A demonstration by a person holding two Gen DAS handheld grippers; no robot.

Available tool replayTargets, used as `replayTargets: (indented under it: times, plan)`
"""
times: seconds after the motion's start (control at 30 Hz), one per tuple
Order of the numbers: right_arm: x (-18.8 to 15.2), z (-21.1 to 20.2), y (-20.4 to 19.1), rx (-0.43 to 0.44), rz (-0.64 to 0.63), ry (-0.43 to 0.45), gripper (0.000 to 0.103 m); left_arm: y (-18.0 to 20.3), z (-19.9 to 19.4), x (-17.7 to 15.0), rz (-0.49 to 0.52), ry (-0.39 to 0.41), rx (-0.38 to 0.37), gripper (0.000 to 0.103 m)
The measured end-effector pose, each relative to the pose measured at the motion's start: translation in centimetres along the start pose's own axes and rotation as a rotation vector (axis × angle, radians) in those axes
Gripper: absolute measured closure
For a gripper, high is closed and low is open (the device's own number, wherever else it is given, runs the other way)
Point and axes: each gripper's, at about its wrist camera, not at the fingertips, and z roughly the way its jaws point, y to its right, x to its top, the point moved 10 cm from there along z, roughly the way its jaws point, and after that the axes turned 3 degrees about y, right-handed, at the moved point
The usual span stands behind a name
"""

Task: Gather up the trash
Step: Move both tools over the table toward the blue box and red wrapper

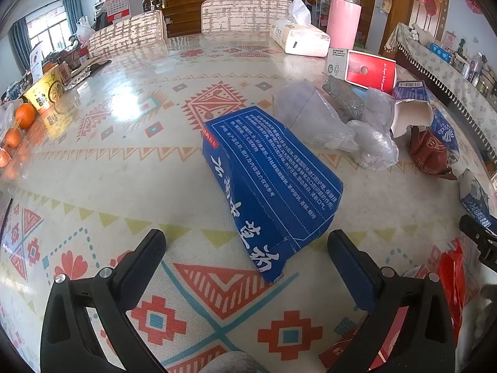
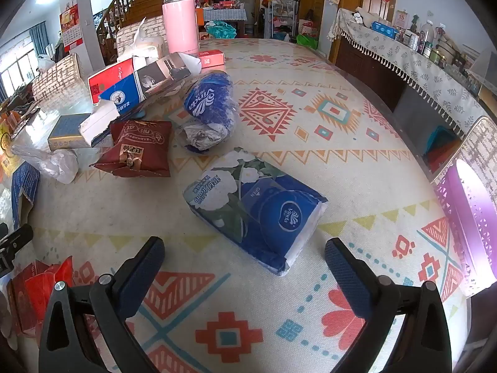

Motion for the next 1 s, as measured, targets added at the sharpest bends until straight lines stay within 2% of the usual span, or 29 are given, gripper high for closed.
replayTargets:
  times: [0.47,0.67,0.83,0.87,1.0]
  plan:
    - [0.0,0.0,0.0,-0.002,-0.001,-0.001,0.0,0.0,0.0,0.0,-0.003,-0.001,0.0,0.0]
    - [0.0,0.0,-0.1,0.001,-0.012,-0.002,0.0,0.1,0.1,0.3,0.007,-0.034,-0.002,0.0]
    - [-0.3,0.1,-0.2,0.038,-0.046,-0.05,0.0,-0.4,0.1,0.0,0.012,-0.028,-0.002,0.0]
    - [-0.3,0.1,-0.2,0.044,-0.054,-0.053,0.0,-0.7,-0.4,-0.3,0.009,-0.017,0.021,0.0]
    - [-0.5,0.0,-0.3,0.055,-0.074,-0.054,0.0,-1.6,-4.8,0.1,0.037,0.113,0.107,0.0]
